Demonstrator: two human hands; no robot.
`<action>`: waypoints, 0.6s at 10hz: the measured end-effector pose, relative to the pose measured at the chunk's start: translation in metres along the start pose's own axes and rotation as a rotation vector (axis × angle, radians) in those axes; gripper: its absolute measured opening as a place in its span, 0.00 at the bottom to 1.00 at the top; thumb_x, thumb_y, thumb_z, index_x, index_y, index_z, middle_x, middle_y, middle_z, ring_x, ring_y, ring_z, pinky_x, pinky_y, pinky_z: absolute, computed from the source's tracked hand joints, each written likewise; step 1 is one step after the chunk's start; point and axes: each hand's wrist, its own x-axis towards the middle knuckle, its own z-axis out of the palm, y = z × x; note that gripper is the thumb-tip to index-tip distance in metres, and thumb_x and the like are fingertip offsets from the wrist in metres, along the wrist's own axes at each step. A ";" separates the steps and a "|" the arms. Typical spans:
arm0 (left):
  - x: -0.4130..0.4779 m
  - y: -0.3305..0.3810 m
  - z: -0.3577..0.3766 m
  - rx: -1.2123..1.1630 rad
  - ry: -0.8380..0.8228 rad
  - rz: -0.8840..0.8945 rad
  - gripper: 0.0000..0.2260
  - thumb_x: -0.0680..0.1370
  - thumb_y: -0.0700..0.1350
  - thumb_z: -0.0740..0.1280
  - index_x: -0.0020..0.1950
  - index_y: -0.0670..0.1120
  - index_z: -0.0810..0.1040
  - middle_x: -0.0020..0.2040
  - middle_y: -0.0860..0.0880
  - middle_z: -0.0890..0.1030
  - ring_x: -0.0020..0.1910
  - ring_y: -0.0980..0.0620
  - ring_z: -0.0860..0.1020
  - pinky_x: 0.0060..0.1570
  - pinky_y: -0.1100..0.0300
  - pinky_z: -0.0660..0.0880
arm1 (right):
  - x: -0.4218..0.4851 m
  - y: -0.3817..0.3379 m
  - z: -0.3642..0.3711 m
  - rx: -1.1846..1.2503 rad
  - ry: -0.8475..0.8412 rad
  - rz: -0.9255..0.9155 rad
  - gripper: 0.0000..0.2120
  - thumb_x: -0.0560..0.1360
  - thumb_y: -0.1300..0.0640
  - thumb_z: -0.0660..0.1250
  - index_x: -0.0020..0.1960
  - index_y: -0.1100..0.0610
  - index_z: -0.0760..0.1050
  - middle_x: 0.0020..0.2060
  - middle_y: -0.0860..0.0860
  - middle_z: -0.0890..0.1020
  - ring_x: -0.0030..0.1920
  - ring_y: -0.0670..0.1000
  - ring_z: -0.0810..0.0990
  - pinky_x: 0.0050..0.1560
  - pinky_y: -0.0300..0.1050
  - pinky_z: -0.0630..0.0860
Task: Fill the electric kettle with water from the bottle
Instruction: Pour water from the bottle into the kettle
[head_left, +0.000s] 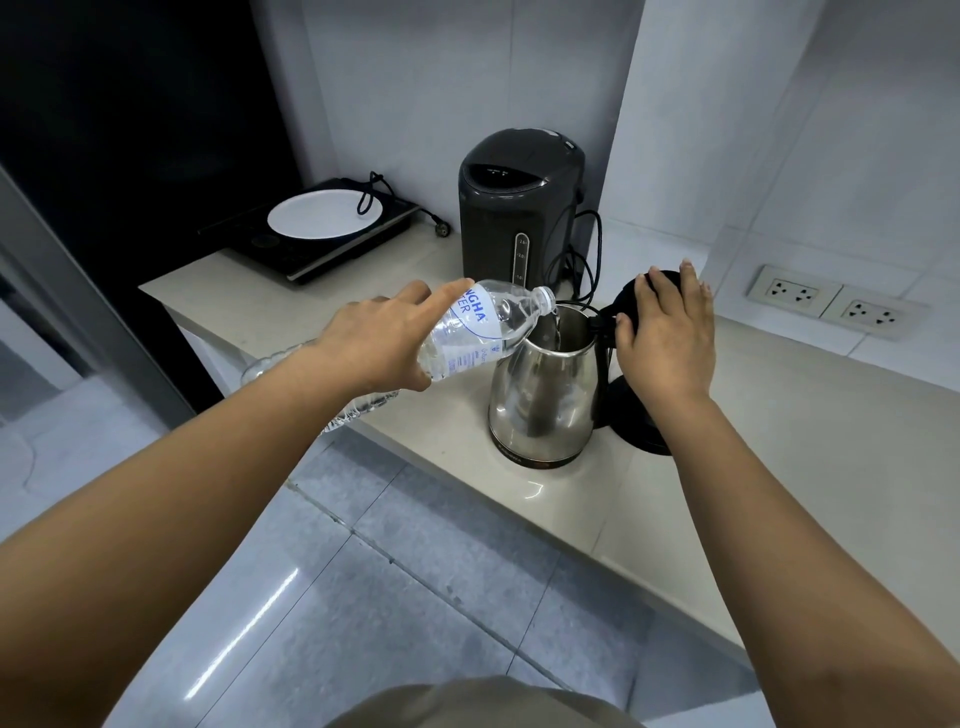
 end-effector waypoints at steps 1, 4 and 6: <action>0.000 0.000 0.000 0.002 -0.001 0.005 0.50 0.67 0.54 0.75 0.77 0.61 0.43 0.65 0.50 0.69 0.53 0.40 0.77 0.45 0.50 0.74 | 0.000 -0.001 0.000 -0.002 -0.001 0.001 0.23 0.79 0.52 0.59 0.71 0.61 0.68 0.72 0.56 0.68 0.77 0.58 0.53 0.77 0.54 0.47; 0.001 -0.001 -0.002 0.000 -0.011 -0.001 0.50 0.68 0.54 0.75 0.77 0.61 0.42 0.66 0.49 0.68 0.54 0.40 0.77 0.43 0.51 0.73 | -0.001 -0.001 -0.001 -0.003 0.000 0.002 0.23 0.79 0.52 0.59 0.71 0.61 0.68 0.72 0.56 0.68 0.77 0.58 0.53 0.77 0.54 0.47; 0.000 -0.002 -0.002 -0.012 -0.009 -0.010 0.50 0.67 0.53 0.75 0.77 0.62 0.42 0.65 0.50 0.69 0.54 0.40 0.77 0.44 0.50 0.73 | 0.000 0.000 0.000 0.007 0.004 0.002 0.23 0.79 0.52 0.60 0.71 0.61 0.68 0.72 0.56 0.69 0.77 0.58 0.53 0.77 0.54 0.47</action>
